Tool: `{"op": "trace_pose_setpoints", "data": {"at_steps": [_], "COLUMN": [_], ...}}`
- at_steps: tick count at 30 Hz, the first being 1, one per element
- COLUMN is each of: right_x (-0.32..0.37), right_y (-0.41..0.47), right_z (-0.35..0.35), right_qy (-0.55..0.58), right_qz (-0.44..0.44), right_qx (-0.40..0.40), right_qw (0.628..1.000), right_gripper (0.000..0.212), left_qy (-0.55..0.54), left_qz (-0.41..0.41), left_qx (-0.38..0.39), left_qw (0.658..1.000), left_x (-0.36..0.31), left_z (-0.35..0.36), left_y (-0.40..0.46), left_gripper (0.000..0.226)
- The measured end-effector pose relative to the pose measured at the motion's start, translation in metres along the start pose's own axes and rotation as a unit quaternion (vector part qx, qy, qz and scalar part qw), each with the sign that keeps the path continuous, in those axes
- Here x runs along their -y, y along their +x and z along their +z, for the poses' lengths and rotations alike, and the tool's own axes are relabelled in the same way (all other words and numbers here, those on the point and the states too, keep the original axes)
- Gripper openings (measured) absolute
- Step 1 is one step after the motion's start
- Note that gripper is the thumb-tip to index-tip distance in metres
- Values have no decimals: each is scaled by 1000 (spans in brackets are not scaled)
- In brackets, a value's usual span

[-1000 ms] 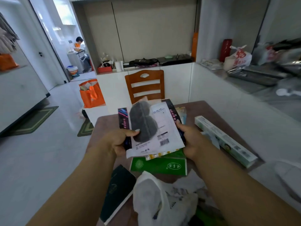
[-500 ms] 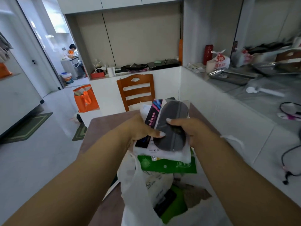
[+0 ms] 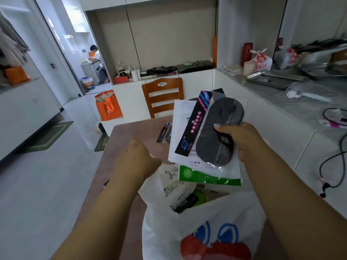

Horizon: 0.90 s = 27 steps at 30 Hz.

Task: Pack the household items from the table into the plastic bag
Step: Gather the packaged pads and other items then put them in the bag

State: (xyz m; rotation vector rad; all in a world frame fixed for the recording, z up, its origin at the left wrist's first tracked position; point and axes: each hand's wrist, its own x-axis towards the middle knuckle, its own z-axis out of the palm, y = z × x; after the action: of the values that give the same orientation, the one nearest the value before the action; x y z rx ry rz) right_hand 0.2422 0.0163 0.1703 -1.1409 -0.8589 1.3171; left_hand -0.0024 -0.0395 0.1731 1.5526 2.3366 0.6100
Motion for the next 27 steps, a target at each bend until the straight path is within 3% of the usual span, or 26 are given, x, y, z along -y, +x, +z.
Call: {"op": "trace_pose_setpoints", "data": {"at_steps": [2,4,6,8,10,11,13,14,15,17,20,23,25,27], "right_x": [-5,-13,-20,-24,-29,-34,-50,-60,-67,-72,-56,-37,-21,2], "right_y": [-6,-13,-18,-18,-18,-20,-25,-27,-28,-30,-27,-27,-25,-15], "right_z": [2,4,3,1,4,8,22,28,33,40,51,63,69,75], "right_qy": [-11,-61,-120,-212,-353,-426,-557,-606,-639,-646,-605,-582,-576,-525], "right_qz": [1,-17,-10,37,87,97,83,67,51,8,-57,-79,-65,-37], "right_qx": [22,56,104,175,273,328,390,385,358,285,232,236,249,244], "right_qw": [1000,996,987,961,890,838,729,693,679,708,760,774,776,814], "right_gripper": [49,42,41,44,40,35,38,46,55,68,57,41,36,32], "left_qy": [-42,-150,-305,-425,-504,-517,-505,-497,-490,-478,-455,-420,-391,-321], "left_qz": [-6,-29,-70,-103,-136,-142,-108,-81,-58,-32,-14,-8,-26,-39], "left_qx": [5,18,34,32,37,46,65,76,88,108,132,143,134,106], "left_qw": [999,988,949,899,852,843,854,861,866,871,880,896,910,940], "left_x": [2,2,4,4,3,2,1,1,0,1,4,4,3,2], "left_z": [2,0,-5,-12,-18,-19,-20,-20,-21,-22,-25,-30,-38,-48], "left_y": [-2,-4,-9,-13,-19,-21,-26,-31,-34,-39,-44,-45,-39,-24], "left_gripper": [56,70,69,49,35,41,56,59,60,58,54,68,65,58]}}
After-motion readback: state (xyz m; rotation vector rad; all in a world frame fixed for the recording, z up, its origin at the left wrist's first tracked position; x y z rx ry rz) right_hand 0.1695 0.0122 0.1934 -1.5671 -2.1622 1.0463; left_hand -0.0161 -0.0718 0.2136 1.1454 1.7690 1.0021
